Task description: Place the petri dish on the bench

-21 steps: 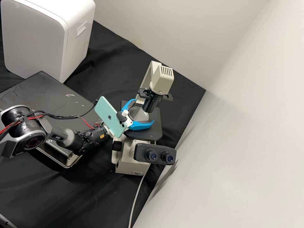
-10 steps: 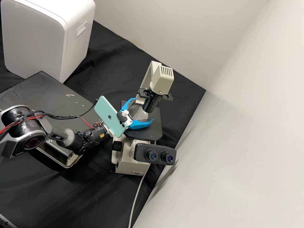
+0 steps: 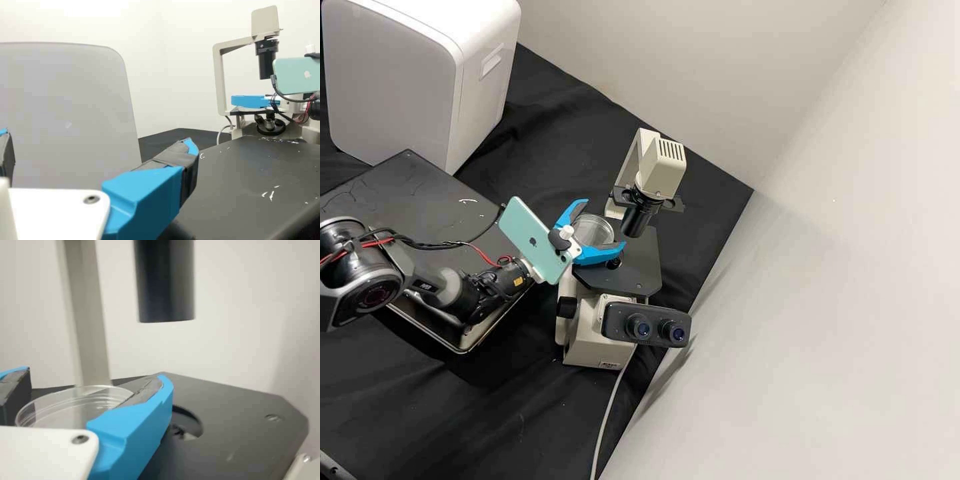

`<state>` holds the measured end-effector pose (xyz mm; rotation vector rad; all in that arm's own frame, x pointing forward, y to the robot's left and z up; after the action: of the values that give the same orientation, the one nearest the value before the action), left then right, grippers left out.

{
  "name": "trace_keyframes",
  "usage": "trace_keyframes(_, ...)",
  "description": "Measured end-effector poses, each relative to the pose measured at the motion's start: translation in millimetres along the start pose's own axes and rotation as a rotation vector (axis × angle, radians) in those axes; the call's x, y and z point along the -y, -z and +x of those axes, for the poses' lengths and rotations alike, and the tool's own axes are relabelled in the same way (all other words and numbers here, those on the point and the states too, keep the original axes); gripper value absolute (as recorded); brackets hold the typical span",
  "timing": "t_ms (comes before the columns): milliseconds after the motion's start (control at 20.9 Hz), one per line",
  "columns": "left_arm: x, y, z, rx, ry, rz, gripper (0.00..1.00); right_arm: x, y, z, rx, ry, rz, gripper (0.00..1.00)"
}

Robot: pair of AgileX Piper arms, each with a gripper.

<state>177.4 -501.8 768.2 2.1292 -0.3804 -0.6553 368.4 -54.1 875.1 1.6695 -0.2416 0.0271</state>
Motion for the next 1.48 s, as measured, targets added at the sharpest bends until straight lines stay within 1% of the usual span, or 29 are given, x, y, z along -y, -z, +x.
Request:
trace_keyframes(48, 0.0, 0.0, 0.0, 0.0, 0.0, 0.0, 1.0, 2.6, 1.8, -4.1, 0.0, 0.01, 0.001, 0.0)
trace_keyframes(239, 0.0, 0.0, 0.0, 0.0, 0.0, 0.0, 1.0, 11.2, 11.6, -21.5, -0.023, 0.043, -0.003, 0.0)
trace_keyframes(334, 0.3, 0.1, 0.1, 0.0, 0.002, -0.001, 1.0, 14.0, 16.5, -30.0, -0.035, 0.061, -0.009, 0.0)
trace_keyframes(525, 0.3, 0.1, 0.1, 0.0, 0.002, -0.001, 1.0, 20.8, 27.4, -48.1, -0.075, 0.096, -0.02, 0.0)
trace_keyframes(573, 0.3, 0.1, 0.1, 0.0, 0.002, -0.001, 1.0, 23.0, 29.1, -53.2, -0.081, 0.113, -0.027, 0.0)
trace_keyframes(621, 0.7, 0.2, 0.2, -0.001, 0.003, -0.001, 1.0, 23.2, 31.1, -58.1, -0.086, 0.12, -0.026, 0.0)
trace_keyframes(669, 0.7, 0.2, 0.2, -0.001, 0.003, -0.001, 1.0, 25.5, 32.2, -62.0, -0.088, 0.143, -0.033, 0.0)
trace_keyframes(716, 0.7, 0.2, 0.2, -0.001, 0.003, -0.001, 1.0, 27.5, 32.8, -65.3, -0.09, 0.153, -0.035, 0.0)
trace_keyframes(812, 0.7, 0.0, 0.2, 0.002, 0.004, -0.001, 1.0, 30.7, 35.4, -72.3, -0.097, 0.171, -0.03, 0.0)
trace_keyframes(1003, 1.1, -1.1, 0.2, 0.013, 0.008, 0.004, 1.0, 35.8, 43.9, -79.5, -0.125, 0.191, -0.031, 0.0)
trace_keyframes(1242, 1.0, -0.7, 0.1, 0.011, 0.008, 0.004, 1.0, 49.6, 54.2, -83.6, -0.164, 0.236, -0.03, 0.0)
trace_keyframes(1289, 1.0, -0.3, 0.0, 0.009, 0.007, 0.005, 1.0, 51.5, 55.6, -84.1, -0.169, 0.241, -0.035, 0.0)
trace_keyframes(1385, 1.0, 0.0, 0.0, 0.008, 0.007, 0.005, 1.0, 57.2, 57.1, -84.7, -0.179, 0.257, -0.054, 0.0)
trace_keyframes(1480, 1.0, 0.0, 0.0, 0.008, 0.007, 0.005, 1.0, 64.0, 54.9, -86.5, -0.178, 0.278, -0.071, 0.0)
